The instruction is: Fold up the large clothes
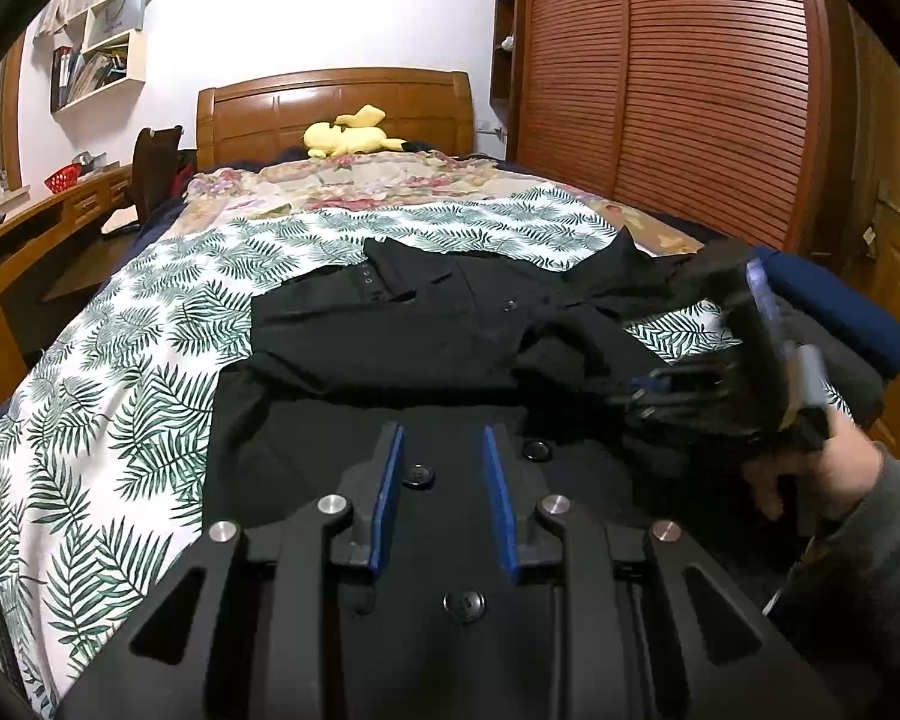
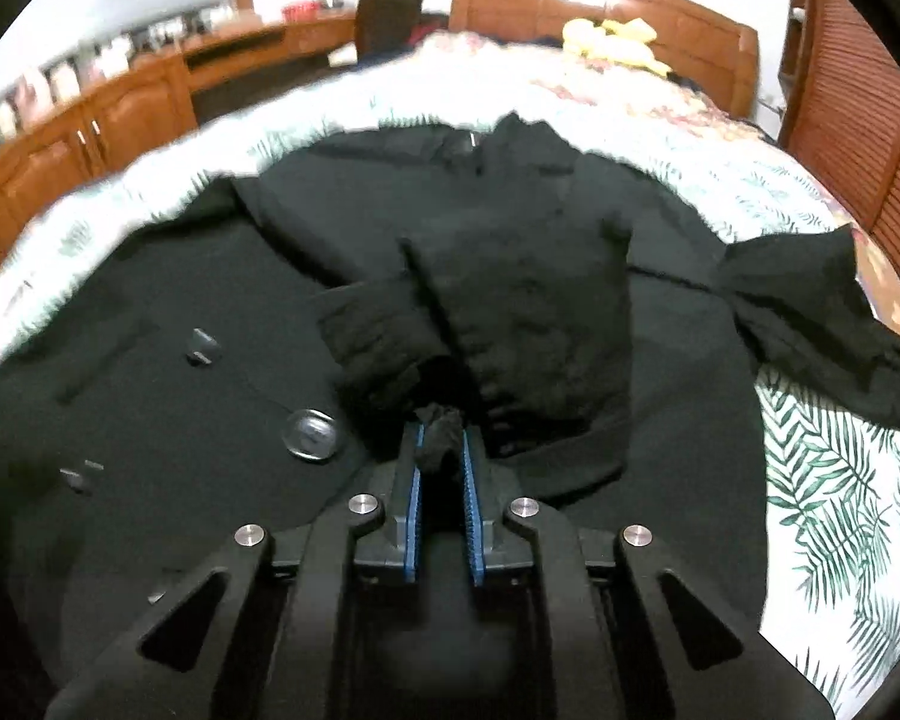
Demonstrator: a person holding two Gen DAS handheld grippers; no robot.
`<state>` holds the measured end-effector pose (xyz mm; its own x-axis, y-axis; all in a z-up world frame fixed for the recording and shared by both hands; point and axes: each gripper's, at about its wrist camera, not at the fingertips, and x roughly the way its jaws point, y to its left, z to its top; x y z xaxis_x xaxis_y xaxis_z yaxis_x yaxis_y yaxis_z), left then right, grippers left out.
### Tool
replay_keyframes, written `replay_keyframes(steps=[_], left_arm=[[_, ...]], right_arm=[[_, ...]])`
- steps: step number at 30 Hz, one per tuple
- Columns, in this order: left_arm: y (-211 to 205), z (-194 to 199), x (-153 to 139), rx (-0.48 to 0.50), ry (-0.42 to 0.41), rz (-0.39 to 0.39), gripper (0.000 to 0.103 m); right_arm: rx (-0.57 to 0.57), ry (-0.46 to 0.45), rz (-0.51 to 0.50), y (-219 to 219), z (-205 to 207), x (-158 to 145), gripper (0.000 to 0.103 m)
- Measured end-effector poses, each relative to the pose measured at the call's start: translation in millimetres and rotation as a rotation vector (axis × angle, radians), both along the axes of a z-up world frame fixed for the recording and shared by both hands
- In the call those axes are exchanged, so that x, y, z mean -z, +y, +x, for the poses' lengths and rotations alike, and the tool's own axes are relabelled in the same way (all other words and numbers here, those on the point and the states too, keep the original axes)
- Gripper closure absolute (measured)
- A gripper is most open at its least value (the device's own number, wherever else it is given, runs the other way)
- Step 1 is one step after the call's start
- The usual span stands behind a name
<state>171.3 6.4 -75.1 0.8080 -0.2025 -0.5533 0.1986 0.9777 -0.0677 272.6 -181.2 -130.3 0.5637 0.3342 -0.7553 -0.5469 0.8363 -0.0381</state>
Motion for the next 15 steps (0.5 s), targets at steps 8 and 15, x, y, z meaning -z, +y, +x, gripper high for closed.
replay_keyframes(steps=[8, 15], left_arm=[[3.5, -5.4, -9.3, 0.000, -0.028, -0.022, 0.078], [2.2, -5.6, -12.6, 0.001, -0.037, -0.019, 0.078]], right_arm=[[-0.022, -0.074, 0.196, -23.6, -70.1, -62.2, 0.094], [-0.046, -0.052, 0.273, -27.6, -112.5, -77.2, 0.095]])
